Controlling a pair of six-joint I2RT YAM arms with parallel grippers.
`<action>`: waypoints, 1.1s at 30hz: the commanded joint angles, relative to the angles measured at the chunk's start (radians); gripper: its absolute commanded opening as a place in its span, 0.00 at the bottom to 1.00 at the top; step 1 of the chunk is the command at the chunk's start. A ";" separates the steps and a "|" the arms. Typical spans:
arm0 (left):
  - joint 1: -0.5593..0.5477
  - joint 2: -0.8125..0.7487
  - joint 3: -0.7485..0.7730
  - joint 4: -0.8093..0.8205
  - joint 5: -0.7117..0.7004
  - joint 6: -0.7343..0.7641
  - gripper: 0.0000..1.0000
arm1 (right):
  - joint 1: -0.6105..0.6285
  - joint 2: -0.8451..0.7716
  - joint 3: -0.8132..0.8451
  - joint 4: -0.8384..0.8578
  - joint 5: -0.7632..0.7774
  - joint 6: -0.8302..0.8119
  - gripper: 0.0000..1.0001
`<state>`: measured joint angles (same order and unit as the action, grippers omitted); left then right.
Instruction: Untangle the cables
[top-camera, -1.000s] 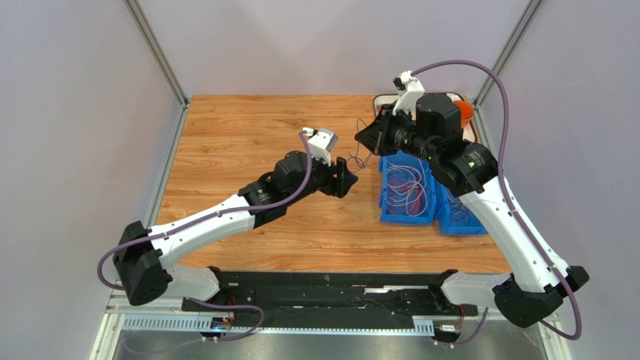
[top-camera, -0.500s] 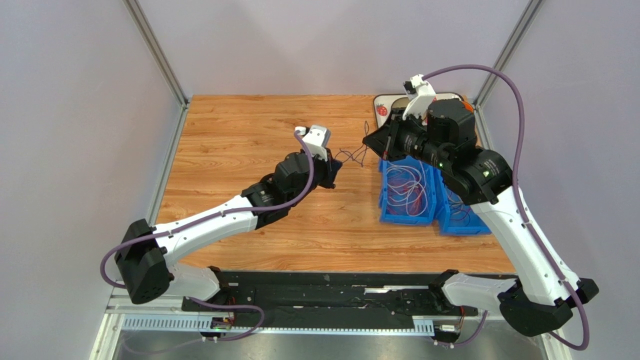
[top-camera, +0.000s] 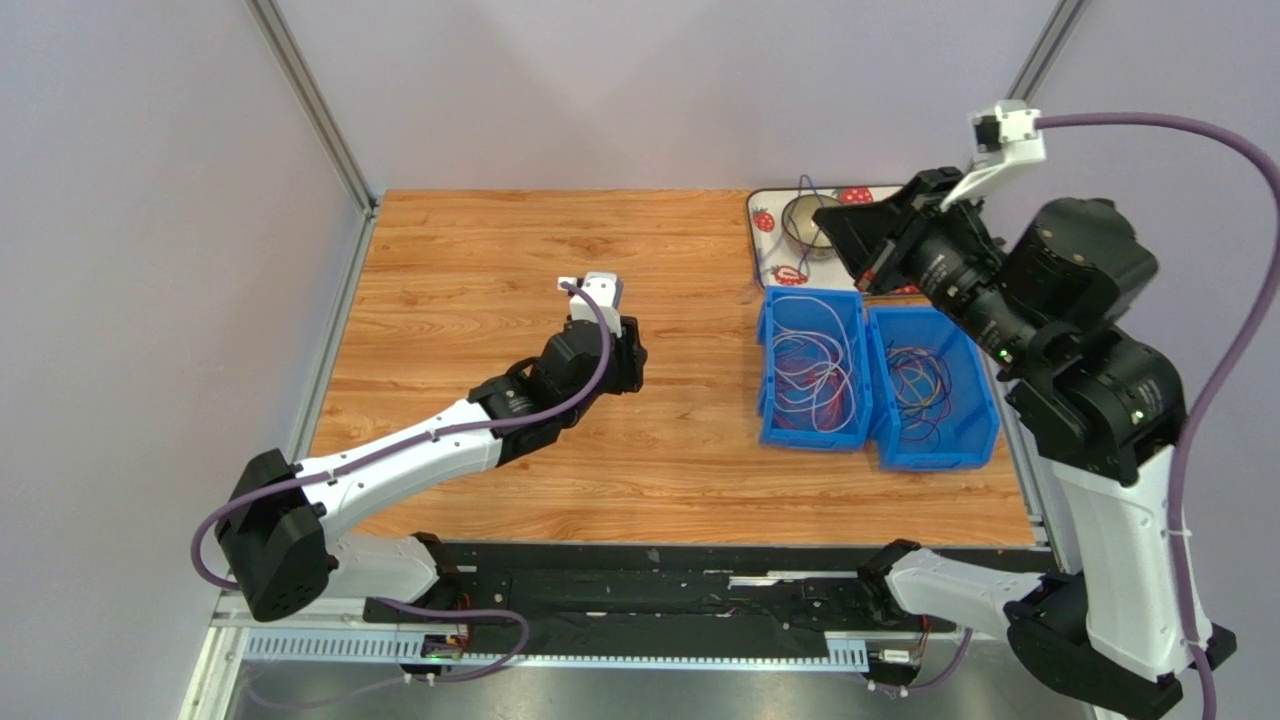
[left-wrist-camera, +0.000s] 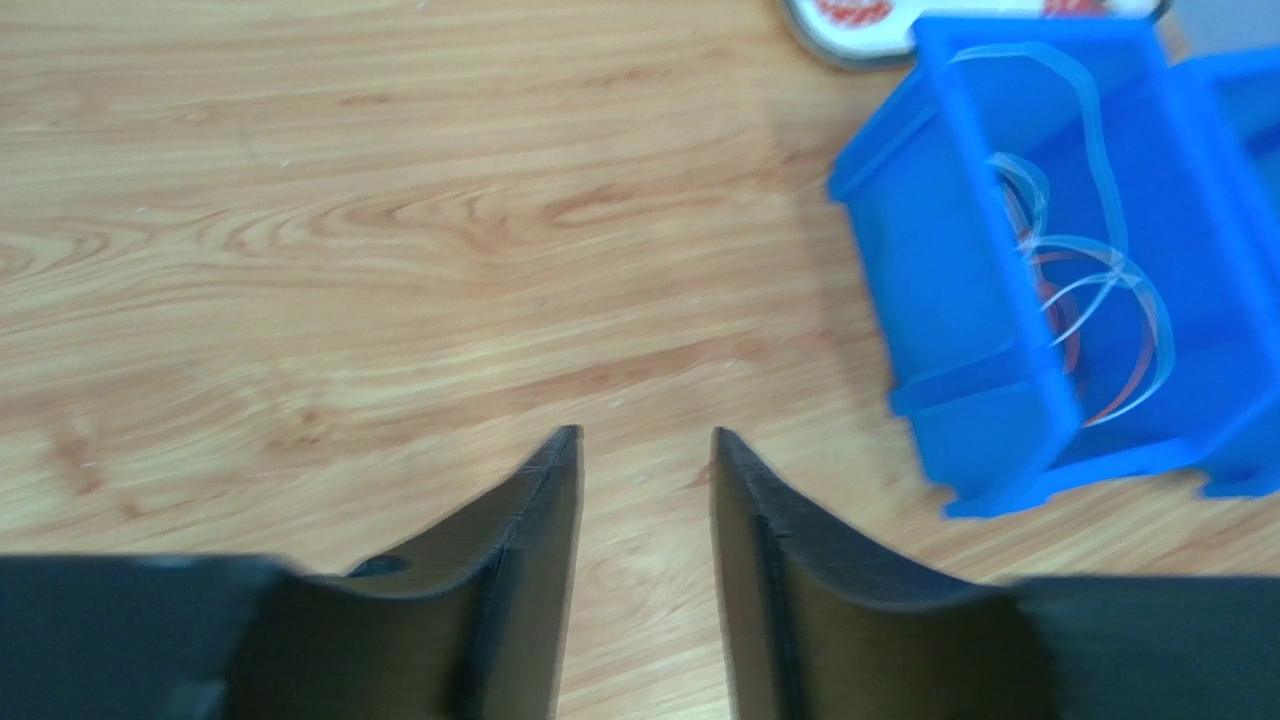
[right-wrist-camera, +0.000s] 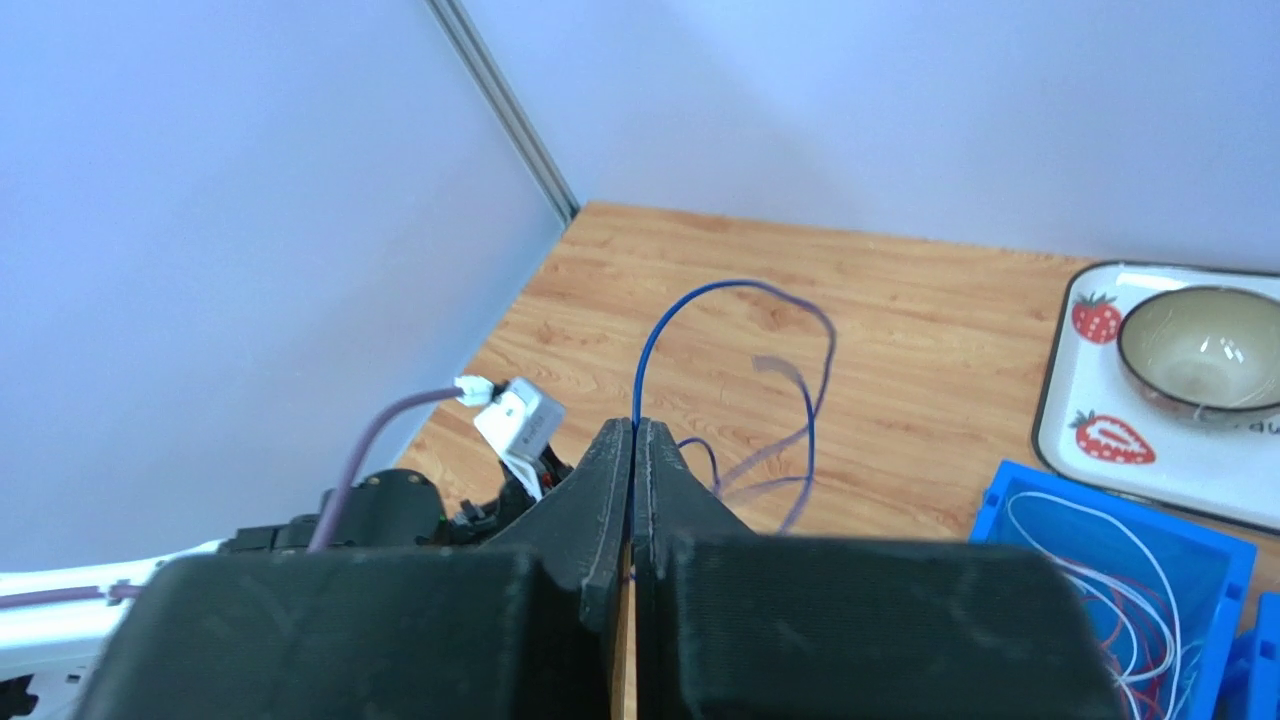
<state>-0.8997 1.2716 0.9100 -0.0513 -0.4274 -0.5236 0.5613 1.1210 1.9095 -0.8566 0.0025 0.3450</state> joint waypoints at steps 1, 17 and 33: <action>0.005 -0.038 -0.008 -0.071 0.025 -0.026 0.57 | -0.005 -0.006 0.040 -0.021 0.043 -0.024 0.00; 0.005 -0.354 0.144 -0.711 0.047 0.039 0.60 | -0.003 -0.044 -0.033 -0.174 0.522 -0.126 0.00; 0.004 -0.888 0.072 -0.945 -0.198 0.162 0.64 | -0.043 -0.098 -0.263 -0.202 0.815 -0.092 0.00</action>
<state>-0.8940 0.4610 1.0512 -0.9966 -0.5915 -0.4099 0.5373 1.0569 1.6909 -1.0584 0.6941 0.2241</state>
